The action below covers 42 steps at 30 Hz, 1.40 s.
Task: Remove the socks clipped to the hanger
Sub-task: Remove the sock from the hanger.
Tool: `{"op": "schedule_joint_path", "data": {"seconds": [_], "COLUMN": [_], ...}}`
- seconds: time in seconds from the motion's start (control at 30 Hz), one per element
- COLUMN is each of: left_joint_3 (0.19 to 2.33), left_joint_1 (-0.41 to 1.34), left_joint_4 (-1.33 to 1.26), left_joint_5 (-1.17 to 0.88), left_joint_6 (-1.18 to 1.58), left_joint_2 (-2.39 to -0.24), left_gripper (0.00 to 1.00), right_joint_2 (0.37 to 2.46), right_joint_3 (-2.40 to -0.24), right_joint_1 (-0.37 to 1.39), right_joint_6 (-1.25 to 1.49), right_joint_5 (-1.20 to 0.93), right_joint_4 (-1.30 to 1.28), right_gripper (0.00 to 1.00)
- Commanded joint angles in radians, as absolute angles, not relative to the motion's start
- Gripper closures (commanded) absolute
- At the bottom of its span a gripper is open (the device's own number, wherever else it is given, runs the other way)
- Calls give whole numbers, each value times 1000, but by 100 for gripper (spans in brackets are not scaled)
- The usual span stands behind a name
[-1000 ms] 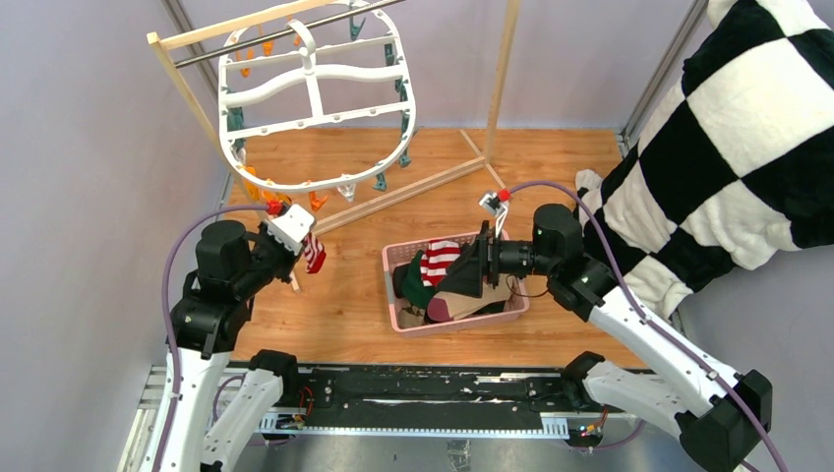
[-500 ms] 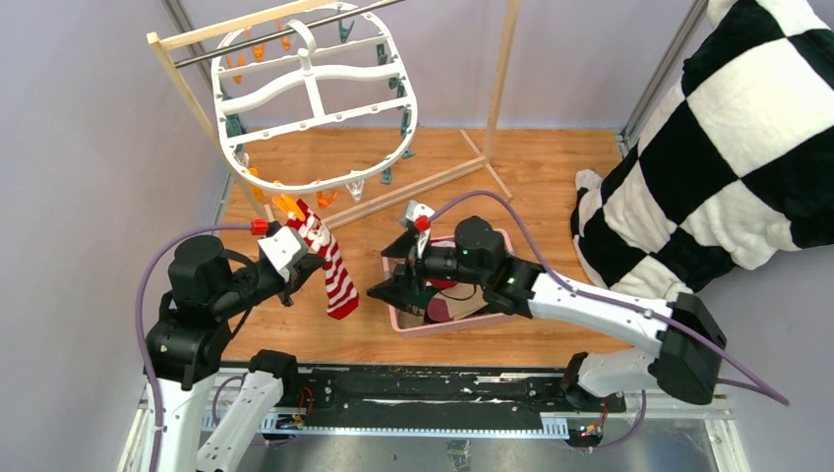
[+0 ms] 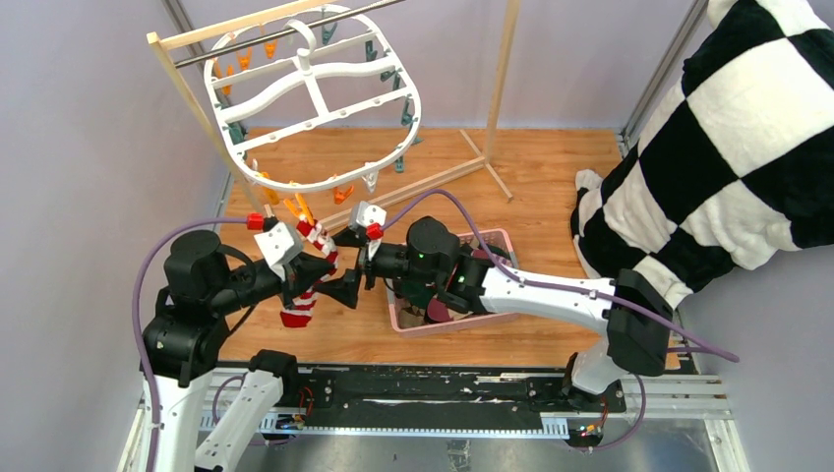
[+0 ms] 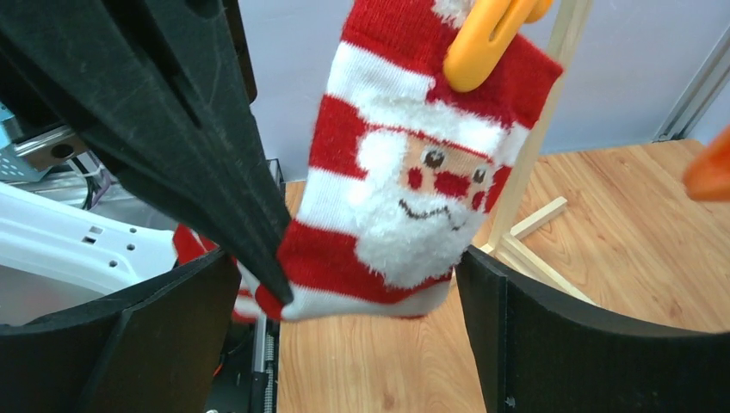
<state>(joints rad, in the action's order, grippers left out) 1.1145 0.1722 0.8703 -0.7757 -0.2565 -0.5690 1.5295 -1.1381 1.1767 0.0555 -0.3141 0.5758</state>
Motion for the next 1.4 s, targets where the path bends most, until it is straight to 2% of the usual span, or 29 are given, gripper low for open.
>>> {"op": "schedule_joint_path", "data": {"seconds": [0.0, 0.07, 0.1, 0.13, 0.2, 0.23, 0.33, 0.47, 0.5, 0.7, 0.97, 1.17, 1.37], "left_joint_3": [1139, 1150, 1156, 1163, 1172, 1178, 1189, 1187, 1190, 1183, 1122, 1095, 1064], "left_joint_1": [167, 167, 167, 167, 167, 167, 167, 167, 167, 167, 167, 167, 166], "left_joint_4": [876, 876, 876, 877, 877, 877, 884, 908, 926, 988, 988, 961, 817], "left_joint_5": [-814, -815, -813, -812, -809, -803, -801, -831, -842, -942, -933, -931, -924], "left_joint_6": [-233, -221, -211, -198, -160, -135, -85, -69, -77, -120, -165, -179, -88], "left_joint_2": [-594, -601, -604, -607, -615, -620, -627, -622, -625, -641, -643, -674, -696], "left_gripper": [100, 100, 99, 93, 74, 61, 34, 2, 1, 0, 0, 0, 0], "right_joint_2": [1575, 1582, 1582, 1578, 1564, 1553, 1509, 1435, 1416, 1338, 1268, 1251, 1300], "right_joint_3": [-1198, -1210, -1214, -1214, -1200, -1188, -1139, -1071, -1053, -998, -963, -945, -962], "right_joint_1": [1196, 1195, 1195, 1194, 1189, 1186, 1173, 1129, 1114, 996, 870, 841, 840], "right_joint_6": [49, 60, 63, 66, 76, 86, 123, 197, 224, 376, 507, 563, 658], "right_joint_5": [-341, -335, -330, -328, -327, -329, -336, -389, -405, -574, -753, -871, -960], "right_joint_4": [621, 615, 605, 593, 586, 585, 581, 581, 585, 597, 591, 611, 707], "right_gripper": [5, 18, 28, 42, 72, 83, 97, 100, 100, 100, 100, 100, 100]}}
